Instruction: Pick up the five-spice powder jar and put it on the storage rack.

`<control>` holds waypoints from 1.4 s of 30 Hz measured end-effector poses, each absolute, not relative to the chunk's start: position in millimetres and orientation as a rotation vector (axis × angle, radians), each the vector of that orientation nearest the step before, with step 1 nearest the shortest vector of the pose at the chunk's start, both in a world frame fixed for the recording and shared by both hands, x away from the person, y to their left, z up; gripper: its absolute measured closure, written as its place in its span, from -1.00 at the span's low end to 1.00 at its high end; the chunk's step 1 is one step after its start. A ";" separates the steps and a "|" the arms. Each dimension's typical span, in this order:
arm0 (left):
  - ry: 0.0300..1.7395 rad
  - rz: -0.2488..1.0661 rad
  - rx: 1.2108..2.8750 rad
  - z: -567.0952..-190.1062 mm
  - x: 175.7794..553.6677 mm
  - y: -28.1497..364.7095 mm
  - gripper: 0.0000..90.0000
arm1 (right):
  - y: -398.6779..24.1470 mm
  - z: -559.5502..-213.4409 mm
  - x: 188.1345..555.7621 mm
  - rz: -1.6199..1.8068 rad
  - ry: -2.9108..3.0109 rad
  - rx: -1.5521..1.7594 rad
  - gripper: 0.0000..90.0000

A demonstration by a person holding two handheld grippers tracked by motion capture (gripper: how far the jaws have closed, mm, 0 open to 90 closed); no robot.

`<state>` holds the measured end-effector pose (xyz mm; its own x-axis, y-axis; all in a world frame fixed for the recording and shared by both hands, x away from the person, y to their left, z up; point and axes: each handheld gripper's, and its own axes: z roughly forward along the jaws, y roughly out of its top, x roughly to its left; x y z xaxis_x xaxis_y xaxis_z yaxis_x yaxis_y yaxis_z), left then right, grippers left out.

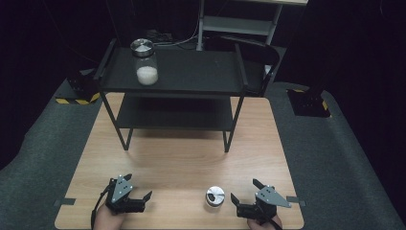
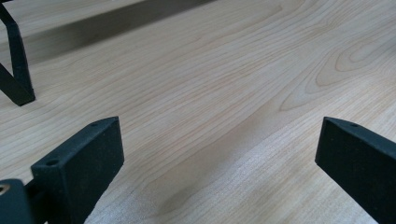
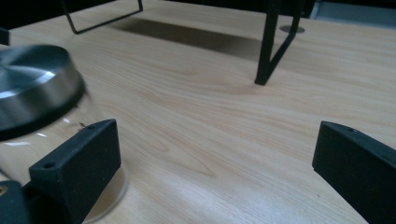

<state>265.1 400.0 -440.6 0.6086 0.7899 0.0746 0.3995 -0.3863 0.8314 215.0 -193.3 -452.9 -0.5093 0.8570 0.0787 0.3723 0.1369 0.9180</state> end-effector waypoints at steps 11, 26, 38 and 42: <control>0.942 0.589 2.001 -441.0 265.8 401.4 -0.97 | -188.0 -441.8 201.4 1.444 1.936 1.075 -0.99; 0.946 0.592 1.998 -441.2 265.2 401.2 -0.97 | -172.3 -438.2 200.2 1.508 1.987 0.988 -0.99; 0.947 0.593 1.998 -441.1 265.1 401.2 -0.97 | -160.9 -445.5 204.7 1.526 2.030 0.956 -0.76; 0.950 0.590 1.996 -441.1 265.5 401.6 -0.97 | -158.6 -448.0 207.5 1.531 2.046 0.961 -0.67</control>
<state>265.5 401.6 -441.1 0.6042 0.7946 0.0598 0.4060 -0.3715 0.8349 207.5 -158.6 -448.0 -0.6789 0.7300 0.0788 0.2815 0.1596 0.9462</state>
